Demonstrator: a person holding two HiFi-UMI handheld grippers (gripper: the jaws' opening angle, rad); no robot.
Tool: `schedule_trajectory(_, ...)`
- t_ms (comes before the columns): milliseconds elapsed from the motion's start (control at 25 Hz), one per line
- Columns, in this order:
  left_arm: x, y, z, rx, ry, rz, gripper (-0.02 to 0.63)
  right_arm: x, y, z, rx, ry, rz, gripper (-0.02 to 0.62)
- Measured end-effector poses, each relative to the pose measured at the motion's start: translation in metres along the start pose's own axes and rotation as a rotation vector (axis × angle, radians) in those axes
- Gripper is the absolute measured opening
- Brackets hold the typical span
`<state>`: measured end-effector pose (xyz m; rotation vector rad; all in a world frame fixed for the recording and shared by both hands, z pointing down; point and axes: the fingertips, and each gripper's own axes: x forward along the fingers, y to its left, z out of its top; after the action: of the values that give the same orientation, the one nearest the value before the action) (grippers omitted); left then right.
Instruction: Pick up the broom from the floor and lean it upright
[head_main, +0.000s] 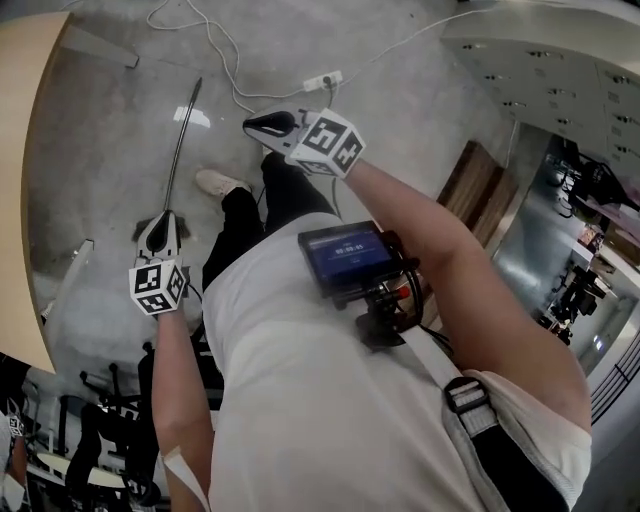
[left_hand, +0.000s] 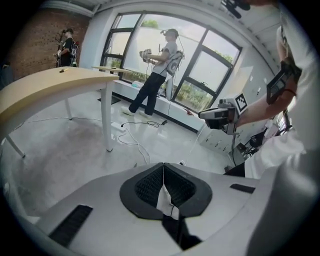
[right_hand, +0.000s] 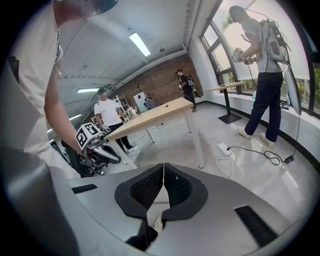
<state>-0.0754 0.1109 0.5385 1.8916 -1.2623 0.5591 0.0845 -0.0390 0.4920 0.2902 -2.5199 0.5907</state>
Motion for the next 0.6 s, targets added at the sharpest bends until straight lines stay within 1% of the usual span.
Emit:
schedule_trajectory(200,0.02,-0.009,-0.013,0.003,0.041,-0.033,0.009,0.003,0.011,-0.026,0.01,0.066,0.035,0.018)
schedule_trajectory(320,0.061,-0.003,-0.031,-0.001,0.092,-0.037,0.009,0.008,-0.007,-0.058,0.013,0.116,0.069,0.018)
schedule_trajectory(400,0.095,0.011,-0.045,-0.011,0.129,-0.019,0.009,0.017,-0.027,-0.079,0.01,0.148,0.101,0.017)
schedule_trajectory(520,0.12,0.025,-0.067,-0.027,0.167,0.02,0.009,0.021,-0.036,-0.099,-0.004,0.187,0.14,0.018)
schedule_trajectory(600,0.131,0.028,-0.079,0.001,0.185,0.041,0.009,0.02,-0.039,-0.111,-0.008,0.2,0.15,0.017)
